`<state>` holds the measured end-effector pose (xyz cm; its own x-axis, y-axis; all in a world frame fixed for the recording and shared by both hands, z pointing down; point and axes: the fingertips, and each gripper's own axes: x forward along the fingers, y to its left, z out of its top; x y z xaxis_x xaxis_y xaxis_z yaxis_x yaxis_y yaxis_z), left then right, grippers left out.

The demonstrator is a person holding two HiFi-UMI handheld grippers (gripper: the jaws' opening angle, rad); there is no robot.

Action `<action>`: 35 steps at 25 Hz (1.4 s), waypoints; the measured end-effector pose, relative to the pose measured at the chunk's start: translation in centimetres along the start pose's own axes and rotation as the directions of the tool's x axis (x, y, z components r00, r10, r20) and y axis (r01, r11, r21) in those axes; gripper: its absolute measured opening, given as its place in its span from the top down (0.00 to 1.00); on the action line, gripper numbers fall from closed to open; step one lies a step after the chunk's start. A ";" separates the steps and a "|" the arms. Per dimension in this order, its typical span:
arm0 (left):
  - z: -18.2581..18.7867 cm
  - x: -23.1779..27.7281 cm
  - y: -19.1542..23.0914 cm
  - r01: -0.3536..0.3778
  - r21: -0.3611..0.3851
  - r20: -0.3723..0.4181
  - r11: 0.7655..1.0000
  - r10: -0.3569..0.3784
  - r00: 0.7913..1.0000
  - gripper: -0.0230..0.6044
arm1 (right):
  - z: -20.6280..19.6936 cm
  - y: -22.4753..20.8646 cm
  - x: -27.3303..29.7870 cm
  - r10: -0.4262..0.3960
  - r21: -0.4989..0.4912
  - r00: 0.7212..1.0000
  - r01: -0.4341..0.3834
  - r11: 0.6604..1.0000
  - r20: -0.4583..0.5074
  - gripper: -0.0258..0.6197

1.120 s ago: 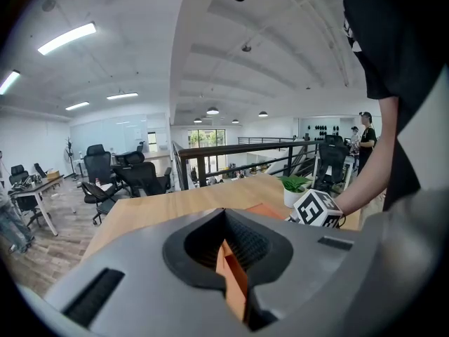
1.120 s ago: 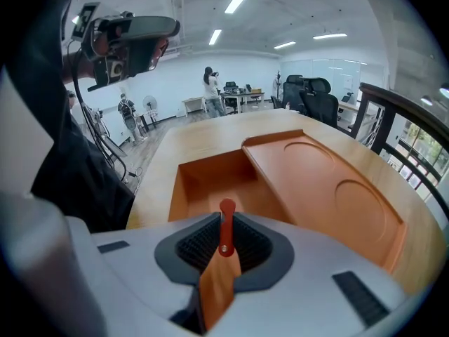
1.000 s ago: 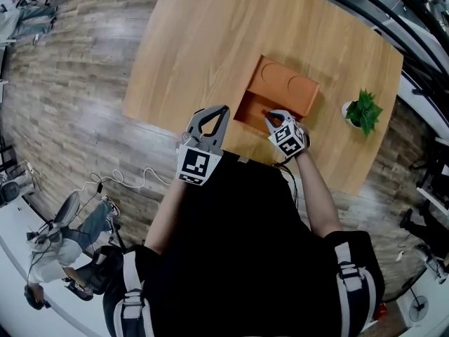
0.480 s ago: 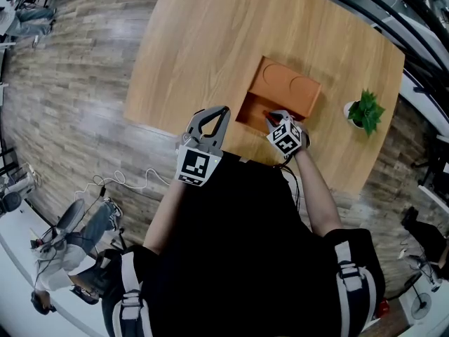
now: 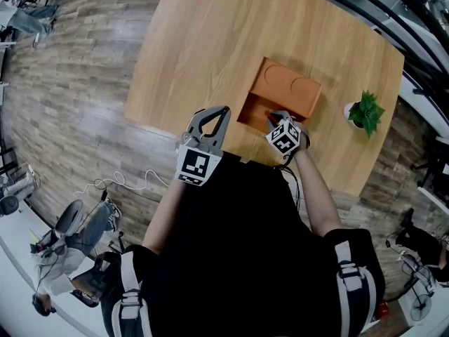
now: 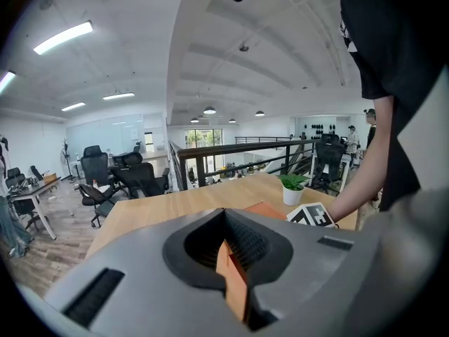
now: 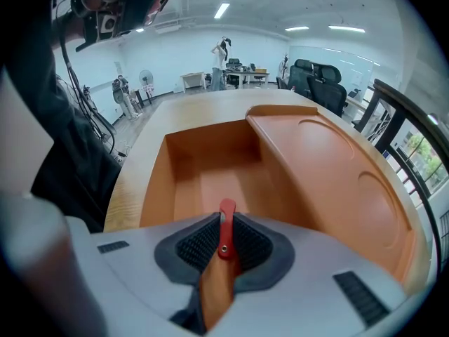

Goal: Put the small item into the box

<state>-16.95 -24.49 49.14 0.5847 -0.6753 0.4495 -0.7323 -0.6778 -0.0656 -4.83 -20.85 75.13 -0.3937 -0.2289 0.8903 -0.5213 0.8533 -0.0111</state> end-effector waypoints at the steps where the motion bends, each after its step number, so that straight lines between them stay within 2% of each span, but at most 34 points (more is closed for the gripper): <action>1: 0.0 -0.1 0.0 -0.002 -0.001 0.000 1.000 0.002 1.000 0.93 | 0.0 0.0 0.0 -0.003 -0.003 1.000 0.003 1.000 -0.001 0.86; 5: -0.1 -0.4 -0.4 -0.008 -0.005 0.001 1.000 0.008 1.000 0.93 | -0.1 0.1 0.1 -0.006 -0.015 1.000 0.006 1.000 -0.004 0.86; 8: 0.0 -0.5 -0.6 -0.012 -0.006 0.002 1.000 0.012 1.000 0.93 | -0.2 0.3 0.1 0.026 -0.011 1.000 -0.026 1.000 -0.006 0.85; 10: 0.1 -0.6 -0.7 -0.014 -0.006 0.003 1.000 0.014 1.000 0.93 | -0.2 0.5 0.0 0.048 -0.005 0.999 -0.048 0.999 -0.007 0.77; 12: 0.2 -0.7 -0.9 -0.016 -0.004 0.006 1.000 0.016 1.000 0.93 | -0.1 0.6 -0.4 0.050 0.002 0.999 -0.050 0.999 0.000 0.75; 20: 0.7 -0.6 -2.1 -0.021 -0.005 0.019 1.000 0.021 1.000 0.93 | 0.6 0.4 -3.3 -0.003 0.005 0.997 0.003 1.000 0.083 0.75; 27: 1.2 -0.3 -4.2 -0.024 -0.005 0.031 1.000 0.024 0.999 0.93 | 1.1 0.5 -7.0 0.003 0.025 0.978 -0.008 1.000 0.210 0.75; 35: 1.5 -0.4 -6.6 -0.030 -0.012 0.040 0.999 0.030 0.999 0.93 | 1.1 0.6 -11.1 -0.007 0.026 0.952 -0.002 1.000 0.305 0.88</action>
<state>-11.79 -20.22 48.05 0.5761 -0.7065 0.4110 -0.7535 -0.6540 -0.0680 -1.65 -18.31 64.72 -0.6025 -0.3665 0.7090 -0.5404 0.8411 -0.0244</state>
